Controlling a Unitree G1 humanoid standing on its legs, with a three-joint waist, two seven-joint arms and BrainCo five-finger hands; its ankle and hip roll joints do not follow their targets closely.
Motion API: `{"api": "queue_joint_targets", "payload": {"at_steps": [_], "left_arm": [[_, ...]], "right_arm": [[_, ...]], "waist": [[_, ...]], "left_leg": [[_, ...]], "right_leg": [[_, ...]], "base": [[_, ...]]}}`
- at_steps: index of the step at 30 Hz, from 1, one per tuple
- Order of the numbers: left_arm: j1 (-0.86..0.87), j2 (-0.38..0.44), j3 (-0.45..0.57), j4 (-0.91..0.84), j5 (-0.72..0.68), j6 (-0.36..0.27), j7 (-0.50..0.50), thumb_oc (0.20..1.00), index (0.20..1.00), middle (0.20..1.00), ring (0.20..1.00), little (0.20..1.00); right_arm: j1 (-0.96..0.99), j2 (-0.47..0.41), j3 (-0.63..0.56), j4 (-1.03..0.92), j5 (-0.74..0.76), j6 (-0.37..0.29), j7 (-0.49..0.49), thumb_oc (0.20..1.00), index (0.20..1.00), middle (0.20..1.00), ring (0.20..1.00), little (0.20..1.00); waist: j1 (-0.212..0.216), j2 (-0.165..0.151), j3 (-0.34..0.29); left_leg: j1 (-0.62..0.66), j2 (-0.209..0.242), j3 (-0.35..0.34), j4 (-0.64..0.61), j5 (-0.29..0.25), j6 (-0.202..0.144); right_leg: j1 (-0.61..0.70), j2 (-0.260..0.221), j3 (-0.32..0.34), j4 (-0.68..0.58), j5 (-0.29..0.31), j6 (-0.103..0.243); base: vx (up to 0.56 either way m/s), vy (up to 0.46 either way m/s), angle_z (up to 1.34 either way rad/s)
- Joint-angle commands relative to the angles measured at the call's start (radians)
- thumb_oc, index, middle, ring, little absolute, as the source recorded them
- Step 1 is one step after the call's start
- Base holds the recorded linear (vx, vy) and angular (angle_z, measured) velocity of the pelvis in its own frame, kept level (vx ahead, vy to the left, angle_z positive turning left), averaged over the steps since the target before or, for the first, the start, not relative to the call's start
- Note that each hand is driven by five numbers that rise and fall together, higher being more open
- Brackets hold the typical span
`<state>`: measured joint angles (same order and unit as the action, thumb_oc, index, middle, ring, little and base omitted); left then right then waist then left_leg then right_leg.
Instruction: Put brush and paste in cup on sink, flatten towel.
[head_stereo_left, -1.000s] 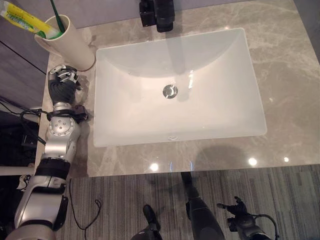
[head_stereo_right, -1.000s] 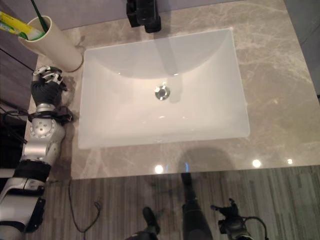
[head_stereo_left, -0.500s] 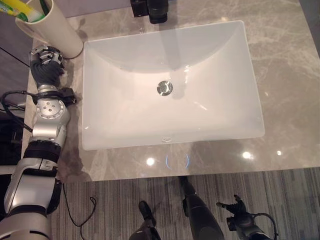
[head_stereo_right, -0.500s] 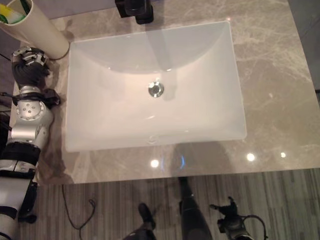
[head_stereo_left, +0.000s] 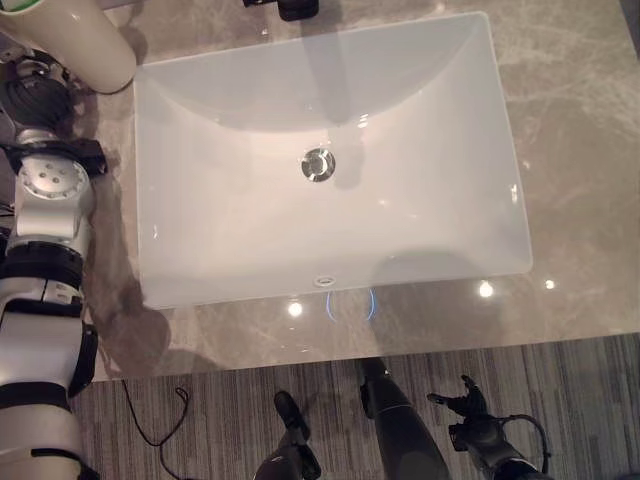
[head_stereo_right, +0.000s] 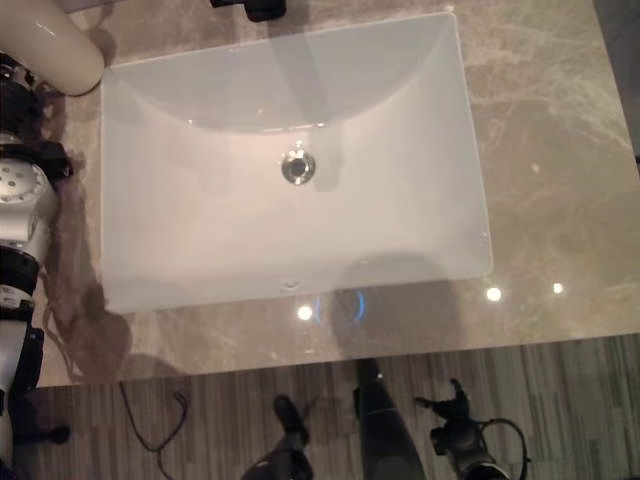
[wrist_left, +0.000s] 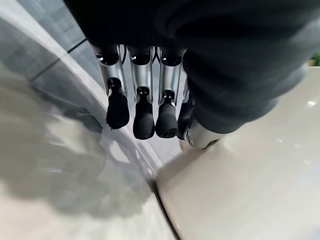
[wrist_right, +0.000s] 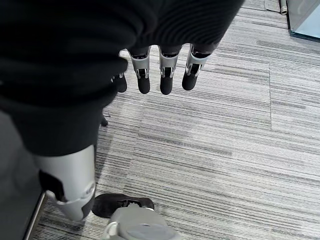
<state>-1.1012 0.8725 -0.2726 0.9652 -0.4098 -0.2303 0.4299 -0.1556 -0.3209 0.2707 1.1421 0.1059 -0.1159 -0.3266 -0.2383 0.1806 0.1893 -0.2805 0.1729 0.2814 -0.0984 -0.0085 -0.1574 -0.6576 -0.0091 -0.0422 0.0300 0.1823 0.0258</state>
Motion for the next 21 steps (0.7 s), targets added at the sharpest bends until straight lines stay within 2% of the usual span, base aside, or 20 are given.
{"api": "queue_joint_targets", "payload": {"at_steps": [1, 12, 21], "left_arm": [[-0.001, 0.048, -0.011, 0.035, 0.056, 0.007, 0.021, 0.2, 0.2, 0.2, 0.2, 0.2], [0.018, -0.022, -0.04, -0.107, 0.049, -0.032, 0.023, 0.2, 0.2, 0.2, 0.2, 0.2], [-0.005, -0.044, -0.057, -0.14, 0.072, -0.039, 0.029, 0.2, 0.2, 0.2, 0.2, 0.2]], "right_arm": [[-0.008, -0.002, 0.031, -0.015, 0.025, -0.023, -0.026, 1.0, 1.0, 1.0, 1.0, 1.0], [-0.01, 0.001, 0.034, -0.048, 0.032, -0.029, -0.036, 1.0, 1.0, 1.0, 1.0, 1.0], [-0.021, -0.004, 0.022, -0.052, 0.036, -0.033, -0.046, 1.0, 1.0, 1.0, 1.0, 1.0]], "waist": [[-0.046, 0.009, 0.035], [-0.053, 0.025, 0.043], [-0.062, 0.03, 0.053]], "left_leg": [[0.199, -0.057, -0.015, 0.011, 0.115, -0.012], [0.205, -0.059, -0.018, 0.011, 0.116, -0.011], [0.202, -0.066, -0.012, 0.011, 0.122, -0.01]], "right_leg": [[0.004, 0.022, -0.02, 0.133, -0.087, 0.041], [-0.019, 0.03, -0.021, 0.165, -0.106, 0.035], [-0.016, 0.037, -0.008, 0.138, -0.086, 0.036]], "base": [[0.02, -0.006, -0.03], [0.0, -0.003, 0.0], [0.0, -0.003, -0.01]]}}
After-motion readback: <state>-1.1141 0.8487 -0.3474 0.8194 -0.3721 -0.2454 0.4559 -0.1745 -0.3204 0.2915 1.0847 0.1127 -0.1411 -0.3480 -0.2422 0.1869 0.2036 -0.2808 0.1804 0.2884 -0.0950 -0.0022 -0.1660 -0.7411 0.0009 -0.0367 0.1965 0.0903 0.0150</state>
